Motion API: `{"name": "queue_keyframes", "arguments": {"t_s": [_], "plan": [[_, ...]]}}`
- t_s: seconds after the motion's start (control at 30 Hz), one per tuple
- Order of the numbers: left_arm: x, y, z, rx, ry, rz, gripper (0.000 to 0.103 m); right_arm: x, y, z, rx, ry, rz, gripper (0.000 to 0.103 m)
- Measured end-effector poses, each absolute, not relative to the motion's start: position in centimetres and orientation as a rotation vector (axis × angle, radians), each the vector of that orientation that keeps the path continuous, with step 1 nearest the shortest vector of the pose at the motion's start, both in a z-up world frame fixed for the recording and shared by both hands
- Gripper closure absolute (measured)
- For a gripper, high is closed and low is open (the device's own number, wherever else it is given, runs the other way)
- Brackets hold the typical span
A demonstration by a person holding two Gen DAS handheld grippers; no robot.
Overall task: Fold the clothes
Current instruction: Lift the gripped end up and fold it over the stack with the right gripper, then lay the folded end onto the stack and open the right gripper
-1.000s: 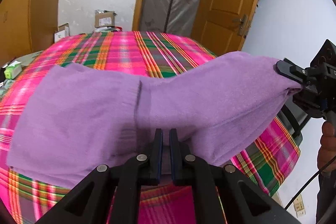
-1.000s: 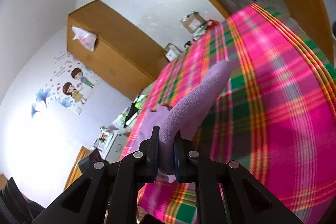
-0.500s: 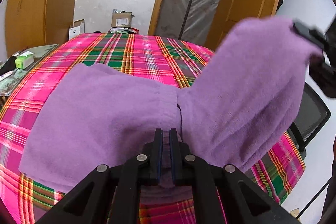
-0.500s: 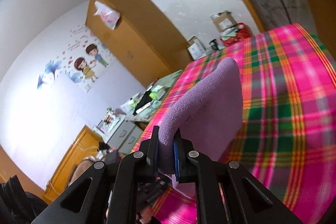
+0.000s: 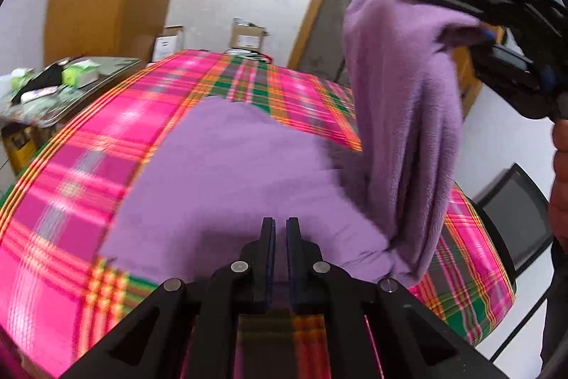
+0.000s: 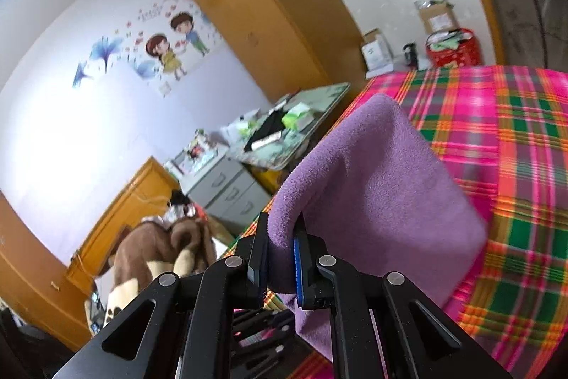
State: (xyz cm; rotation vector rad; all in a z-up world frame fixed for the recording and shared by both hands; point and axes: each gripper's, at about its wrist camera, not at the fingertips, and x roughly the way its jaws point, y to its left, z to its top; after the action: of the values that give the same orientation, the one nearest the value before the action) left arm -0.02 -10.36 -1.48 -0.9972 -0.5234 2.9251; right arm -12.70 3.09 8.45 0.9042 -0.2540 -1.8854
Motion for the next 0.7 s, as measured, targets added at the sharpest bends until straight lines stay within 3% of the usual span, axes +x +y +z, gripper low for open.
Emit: {"name": "queue_keyframes", "arguments": {"t_s": [0.43,0.57,0.63,0.7], "plan": [[3.8,-17.2,-1.9,-1.036,-0.637,3.051,0.097,-15.0,-9.0,-1.2,1.145,-0.104,-1.78,0.089],[4.4,-18.5,-1.9,-1.04,-0.66,3.06,0.097,-15.4,-9.9,-4.1,1.24,-0.136,-1.734,0.076],[4.6,-19.1,-1.7,-1.028,-0.679,3.058,0.097,-14.9,-9.3,-3.5,1.209,-0.177,-1.709,0.067],[4.4,-19.5,-1.3,-1.008,-0.694,3.058,0.095,-14.3,-8.2,-2.2,1.148,-0.23,-1.667,0.065]]}}
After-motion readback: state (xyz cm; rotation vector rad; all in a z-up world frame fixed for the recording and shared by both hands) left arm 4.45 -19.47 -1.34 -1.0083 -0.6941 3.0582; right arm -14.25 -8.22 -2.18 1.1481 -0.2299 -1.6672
